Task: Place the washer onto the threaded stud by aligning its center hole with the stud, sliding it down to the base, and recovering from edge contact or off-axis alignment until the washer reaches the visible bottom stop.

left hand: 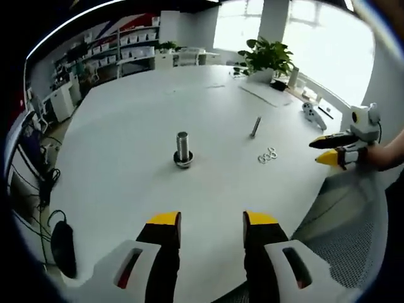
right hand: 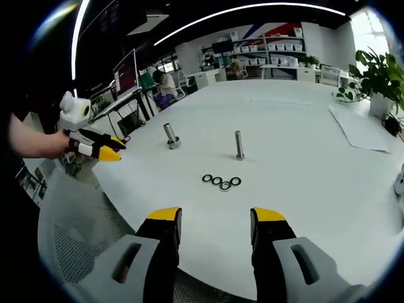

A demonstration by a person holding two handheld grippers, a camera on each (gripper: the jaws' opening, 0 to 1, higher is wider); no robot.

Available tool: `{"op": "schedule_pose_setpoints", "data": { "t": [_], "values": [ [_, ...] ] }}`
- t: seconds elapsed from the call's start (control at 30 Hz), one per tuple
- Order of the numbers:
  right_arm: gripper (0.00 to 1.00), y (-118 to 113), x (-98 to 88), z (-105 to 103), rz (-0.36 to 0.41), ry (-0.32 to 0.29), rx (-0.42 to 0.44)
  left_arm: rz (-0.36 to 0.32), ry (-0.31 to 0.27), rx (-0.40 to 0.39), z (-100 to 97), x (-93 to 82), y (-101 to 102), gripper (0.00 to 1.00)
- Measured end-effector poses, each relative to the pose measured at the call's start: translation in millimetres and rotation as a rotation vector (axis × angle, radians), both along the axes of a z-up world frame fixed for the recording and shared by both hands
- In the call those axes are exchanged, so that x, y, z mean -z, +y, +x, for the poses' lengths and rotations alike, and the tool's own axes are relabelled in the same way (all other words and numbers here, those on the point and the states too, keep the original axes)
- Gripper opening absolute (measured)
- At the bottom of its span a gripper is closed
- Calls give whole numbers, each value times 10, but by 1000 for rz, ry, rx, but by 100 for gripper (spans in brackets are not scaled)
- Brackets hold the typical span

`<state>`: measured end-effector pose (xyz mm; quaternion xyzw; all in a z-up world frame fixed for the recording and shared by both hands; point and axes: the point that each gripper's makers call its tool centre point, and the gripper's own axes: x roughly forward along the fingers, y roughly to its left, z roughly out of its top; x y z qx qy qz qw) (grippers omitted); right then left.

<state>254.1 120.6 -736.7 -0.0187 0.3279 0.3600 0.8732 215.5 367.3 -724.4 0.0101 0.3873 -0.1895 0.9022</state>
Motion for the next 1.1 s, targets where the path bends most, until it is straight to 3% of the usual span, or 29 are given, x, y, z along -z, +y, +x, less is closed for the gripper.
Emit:
{"op": "schedule_pose_setpoints", "data": {
  "t": [0.93, 1.1],
  "values": [
    [46, -10, 7, 4, 0, 3, 6, -72, -84, -100, -280, -68, -64, 38],
    [46, -7, 20, -5, -7, 7, 1, -58, -88, -116, -299, -54, -43, 38]
  ]
}}
